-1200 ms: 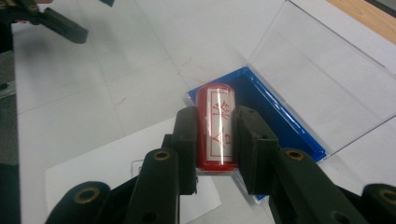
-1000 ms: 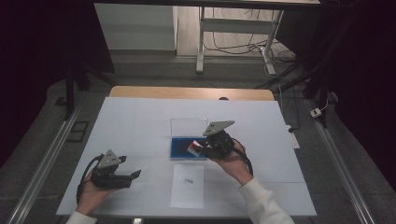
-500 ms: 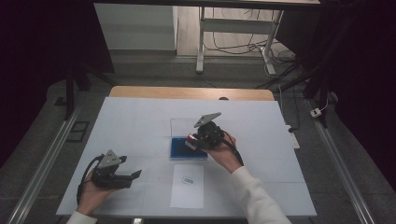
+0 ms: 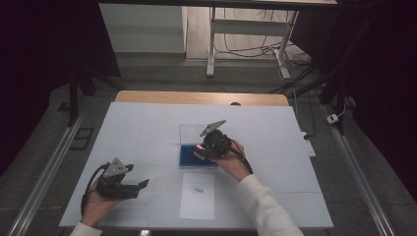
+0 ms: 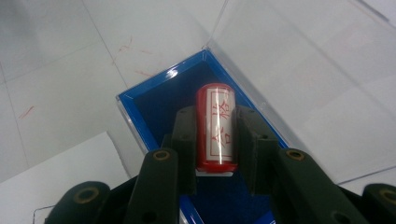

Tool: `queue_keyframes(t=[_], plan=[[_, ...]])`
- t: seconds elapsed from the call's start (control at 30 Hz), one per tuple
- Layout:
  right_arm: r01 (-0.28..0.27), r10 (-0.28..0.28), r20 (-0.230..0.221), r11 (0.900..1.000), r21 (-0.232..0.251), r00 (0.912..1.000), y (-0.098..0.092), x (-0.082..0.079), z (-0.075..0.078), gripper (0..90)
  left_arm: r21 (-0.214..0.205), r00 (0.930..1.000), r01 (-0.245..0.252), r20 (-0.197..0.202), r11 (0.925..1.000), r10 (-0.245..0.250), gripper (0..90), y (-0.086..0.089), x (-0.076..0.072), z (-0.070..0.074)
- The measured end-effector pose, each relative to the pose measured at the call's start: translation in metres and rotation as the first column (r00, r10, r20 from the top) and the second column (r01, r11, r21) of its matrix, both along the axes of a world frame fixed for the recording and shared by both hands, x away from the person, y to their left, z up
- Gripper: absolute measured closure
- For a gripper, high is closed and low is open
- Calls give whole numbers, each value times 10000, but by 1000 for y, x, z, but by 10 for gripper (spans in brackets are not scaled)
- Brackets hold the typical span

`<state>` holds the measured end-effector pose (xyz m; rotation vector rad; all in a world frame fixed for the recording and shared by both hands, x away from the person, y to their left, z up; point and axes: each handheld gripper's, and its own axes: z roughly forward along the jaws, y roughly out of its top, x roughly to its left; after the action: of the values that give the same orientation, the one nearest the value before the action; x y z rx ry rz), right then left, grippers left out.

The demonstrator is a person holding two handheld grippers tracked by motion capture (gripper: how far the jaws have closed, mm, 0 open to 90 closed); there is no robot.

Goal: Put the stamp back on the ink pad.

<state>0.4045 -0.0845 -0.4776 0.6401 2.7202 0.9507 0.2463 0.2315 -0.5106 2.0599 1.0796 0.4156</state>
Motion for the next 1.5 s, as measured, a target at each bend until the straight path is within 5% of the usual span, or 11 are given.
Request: queue_keyframes(t=[0.13, 0.33, 0.63, 1.1, 1.5], plan=[[-48, 48, -81, 10000, 52, 10000, 0, 0, -1, 686, -5, 10000, -41, -36, 10000, 41, 202, 1, 1, -1], [39, -26, -154, 9961, 887, 9999, -4, -3, 4, 500, -81, 9999, -77, -85, 9999, 76, 202, 2, 2, -2], [284, -362, 452, 9862, 1632, 9983, -30, -18, 13, 431, -180, 9999, -109, -113, 9998, 106, 202, 4, 2, -3], [868, -1151, 962, 9621, 2583, 9887, -102, -50, 20, 426, -135, 9998, -201, 37, 9997, 201, 202, 3, 0, -3], [1401, -1761, 1337, 9600, 2425, 9753, -172, -91, 10, 425, -131, 9998, -192, 109, 9997, 193, 201, 2, -1, -3]])
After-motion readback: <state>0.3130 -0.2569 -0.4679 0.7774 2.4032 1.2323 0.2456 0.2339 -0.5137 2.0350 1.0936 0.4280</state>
